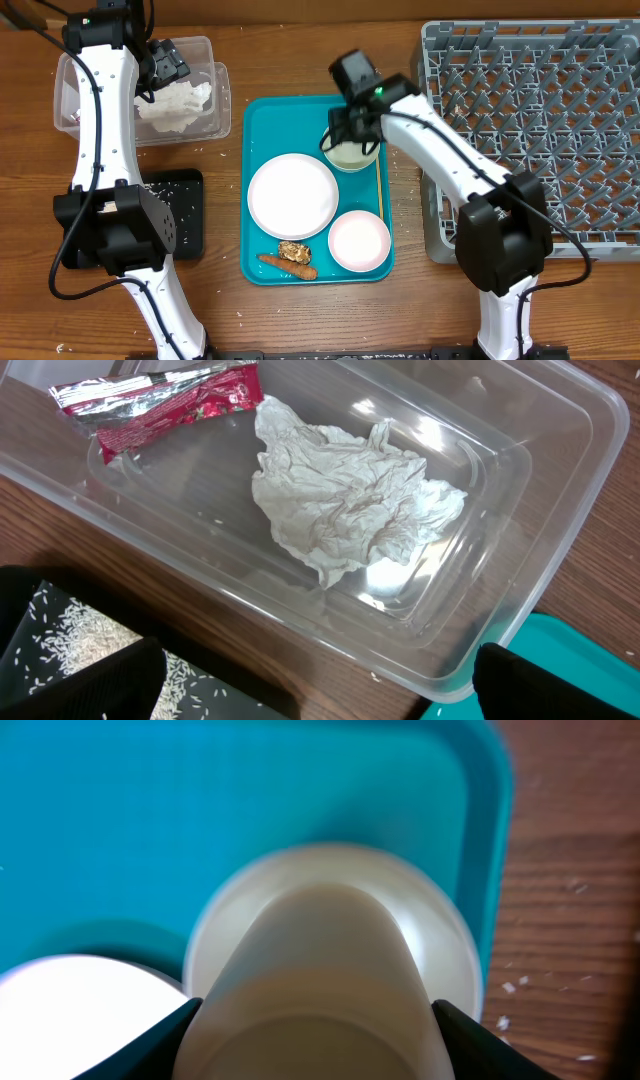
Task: Sort waste into correct bins and load items into the dishwasher
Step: 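Carry the white cup with the right gripper into the dish rack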
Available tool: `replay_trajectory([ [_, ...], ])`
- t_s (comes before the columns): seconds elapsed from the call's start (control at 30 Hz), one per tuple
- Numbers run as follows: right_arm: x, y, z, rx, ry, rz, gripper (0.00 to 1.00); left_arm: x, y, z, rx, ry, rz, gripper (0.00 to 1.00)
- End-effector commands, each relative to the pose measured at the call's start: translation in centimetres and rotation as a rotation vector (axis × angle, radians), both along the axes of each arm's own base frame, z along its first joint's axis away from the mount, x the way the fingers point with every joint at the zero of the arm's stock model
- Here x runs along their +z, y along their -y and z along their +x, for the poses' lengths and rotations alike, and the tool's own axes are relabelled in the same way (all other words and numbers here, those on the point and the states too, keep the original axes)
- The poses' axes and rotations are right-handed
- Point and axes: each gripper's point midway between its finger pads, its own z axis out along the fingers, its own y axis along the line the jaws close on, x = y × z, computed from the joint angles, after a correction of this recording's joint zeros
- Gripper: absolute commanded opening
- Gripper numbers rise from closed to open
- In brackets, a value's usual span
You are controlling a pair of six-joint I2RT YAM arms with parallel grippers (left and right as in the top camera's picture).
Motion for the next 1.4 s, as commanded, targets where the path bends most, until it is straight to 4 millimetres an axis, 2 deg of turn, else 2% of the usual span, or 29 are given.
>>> replay_trajectory([
  [0.0, 7.1, 1.9, 2.7, -0.067, 0.132, 0.065, 0.59, -0.7, 0.0, 0.1, 0.012, -0.016, 0.009, 1.00],
  [0.07, 9.7, 4.0, 3.5, -0.109, 0.169, 0.075, 0.60, -0.7, 0.0, 0.1, 0.012, -0.016, 0.009, 1.00],
  [0.13, 12.1, 6.8, 4.3, -0.162, 0.208, 0.077, 0.60, -0.7, 0.0, 0.1, 0.012, -0.016, 0.009, 1.00],
  [0.23, 14.9, 12.4, 5.5, -0.258, 0.260, 0.065, 0.60, -0.7, 0.0, 0.1, 0.012, -0.016, 0.009, 1.00],
  [0.3, 16.0, 16.9, 5.9, -0.338, 0.285, 0.055, 0.60, -0.7, 0.0, 0.1, 0.012, -0.016, 0.009, 1.00],
  [0.43, 16.2, 27.3, 5.8, -0.544, 0.288, 0.023, 0.61, -0.7, 0.0, 0.1, 0.012, -0.016, 0.009, 1.00],
  [0.57, 16.0, 37.0, 3.9, -0.744, 0.284, -0.005, 0.61, -0.7, 0.0, 0.1, 0.012, -0.016, 0.009, 1.00],
  [0.63, 16.1, 41.3, 2.6, -0.833, 0.294, -0.007, 0.61, -0.7, 0.0, 0.1, 0.012, -0.016, 0.009, 1.00],
  [0.77, 15.8, 47.4, 0.0, -0.963, 0.296, -0.017, 0.61, -0.7, 0.0, 0.1, 0.012, -0.016, 0.009, 1.00],
  [0.87, 15.1, 50.1, -1.5, -1.025, 0.279, -0.024, 0.61, -0.7, 0.0, 0.1, 0.012, -0.016, 0.009, 1.00],
  [0.97, 14.0, 51.6, -2.4, -1.062, 0.249, -0.027, 0.61, -0.7, 0.0, 0.1, 0.012, -0.016, 0.009, 1.00],
  [1.03, 13.1, 52.1, -2.8, -1.074, 0.221, -0.027, 0.65, -0.7, 0.0, 0.1, 0.012, -0.016, 0.009, 1.00],
  [1.17, 11.4, 52.3, -2.8, -1.080, 0.176, -0.024, 0.66, -0.7, 0.0, 0.1, 0.012, -0.016, 0.009, 1.00],
  [1.37, 10.9, 52.1, -3.1, -1.081, 0.151, -0.021, 0.73, -0.7, 0.0, 0.1, 0.012, -0.016, 0.009, 1.00],
])
